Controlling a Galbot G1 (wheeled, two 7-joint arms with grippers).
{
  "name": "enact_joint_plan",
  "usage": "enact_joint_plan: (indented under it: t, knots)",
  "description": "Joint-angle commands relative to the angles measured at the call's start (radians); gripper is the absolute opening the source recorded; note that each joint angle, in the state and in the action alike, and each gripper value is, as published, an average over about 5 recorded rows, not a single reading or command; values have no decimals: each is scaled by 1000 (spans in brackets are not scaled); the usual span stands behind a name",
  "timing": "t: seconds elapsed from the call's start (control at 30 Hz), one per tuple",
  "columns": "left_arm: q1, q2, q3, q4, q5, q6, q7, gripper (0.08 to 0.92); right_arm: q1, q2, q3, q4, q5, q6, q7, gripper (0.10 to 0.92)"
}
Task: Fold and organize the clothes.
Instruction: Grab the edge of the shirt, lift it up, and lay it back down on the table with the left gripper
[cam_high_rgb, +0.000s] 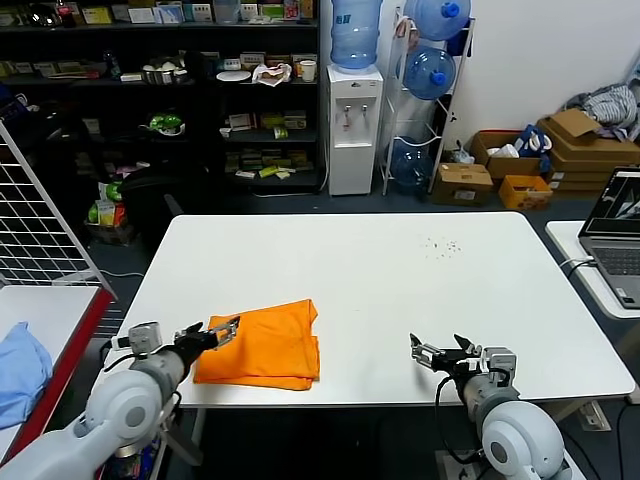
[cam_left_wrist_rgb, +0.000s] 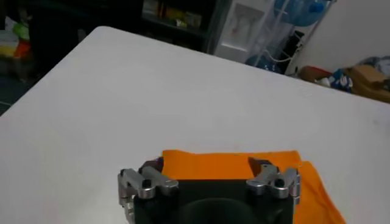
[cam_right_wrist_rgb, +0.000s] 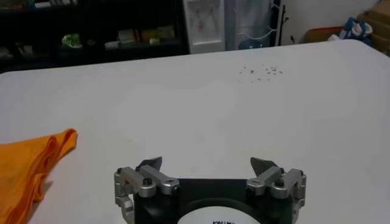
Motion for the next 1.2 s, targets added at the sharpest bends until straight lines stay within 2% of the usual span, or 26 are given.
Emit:
enact_joint_plan:
  t: [0.03,0.17,0.37,0.83,0.93,1.2]
  knots:
    - [148,169,-111,62,10,3,267,876,6,-4,-4,-6,2,1,-5,921]
    - [120,155,-88,87,11,18,309,918,2,-3,-1,-4,2,1,-4,921]
    - [87,126,-61,135,22,28,350,921,-10,-1,8,0,0,1,-4,921]
    - [51,76,-28,197,57,33,367,918,-15,0,13,3,1,-1,1,921]
    - [52,74,-27,196,58,32,365,876,-15,-1,14,3,1,-1,1,921]
    - [54,70,-28,187,57,32,361,649,-14,2,13,2,1,-1,1,921]
